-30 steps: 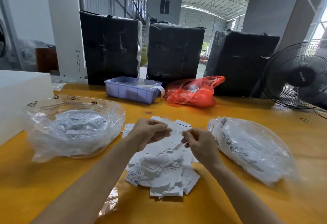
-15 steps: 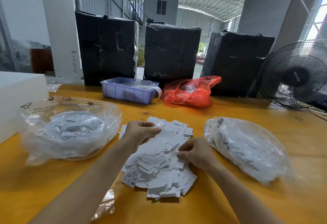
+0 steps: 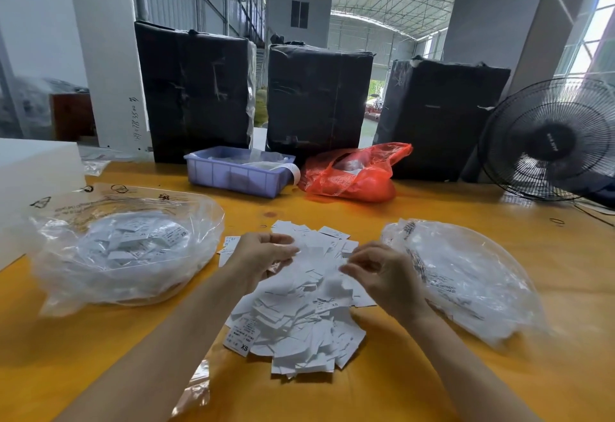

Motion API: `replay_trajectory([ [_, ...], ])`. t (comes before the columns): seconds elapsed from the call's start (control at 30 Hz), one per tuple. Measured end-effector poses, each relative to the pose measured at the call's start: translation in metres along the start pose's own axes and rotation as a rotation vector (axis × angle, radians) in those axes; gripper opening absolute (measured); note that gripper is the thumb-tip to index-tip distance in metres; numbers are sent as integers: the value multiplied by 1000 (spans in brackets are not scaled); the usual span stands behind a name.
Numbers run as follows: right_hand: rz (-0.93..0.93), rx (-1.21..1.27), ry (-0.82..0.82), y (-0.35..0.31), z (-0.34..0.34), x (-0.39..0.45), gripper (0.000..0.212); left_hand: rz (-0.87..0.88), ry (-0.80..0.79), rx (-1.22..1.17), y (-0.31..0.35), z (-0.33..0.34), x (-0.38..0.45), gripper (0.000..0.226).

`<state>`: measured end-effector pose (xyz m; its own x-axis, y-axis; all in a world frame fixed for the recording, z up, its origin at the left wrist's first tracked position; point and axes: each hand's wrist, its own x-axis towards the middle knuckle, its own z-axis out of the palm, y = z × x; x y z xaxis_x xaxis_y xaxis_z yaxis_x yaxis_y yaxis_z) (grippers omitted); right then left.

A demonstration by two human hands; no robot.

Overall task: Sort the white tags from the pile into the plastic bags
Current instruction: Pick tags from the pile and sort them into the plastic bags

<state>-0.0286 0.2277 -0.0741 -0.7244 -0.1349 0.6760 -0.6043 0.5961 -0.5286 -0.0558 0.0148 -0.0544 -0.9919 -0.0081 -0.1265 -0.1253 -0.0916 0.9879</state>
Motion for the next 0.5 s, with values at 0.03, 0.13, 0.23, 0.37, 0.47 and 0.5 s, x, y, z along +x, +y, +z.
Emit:
replay_trajectory([
  [0.03,35,14,-42,2,2,-2,12,-4,-3,-1,0,0,0,20],
  [0.13,188,111,-61,5,8,-6,9,-11,-31,16,0,-2,1,25],
  [0.23,343,232,-95,4,10,-5,29,1,-40,25,-2,0,0,24],
  [0.37,451,360,-153,3,5,-4,52,18,-37,44,-5,2,0,29],
  [0.47,523,455,-162,4,1,-2,56,23,-43,76,-5,4,-1,30],
  [0.5,537,476,-169,5,0,-2,56,24,-45,86,-5,4,-2,31],
])
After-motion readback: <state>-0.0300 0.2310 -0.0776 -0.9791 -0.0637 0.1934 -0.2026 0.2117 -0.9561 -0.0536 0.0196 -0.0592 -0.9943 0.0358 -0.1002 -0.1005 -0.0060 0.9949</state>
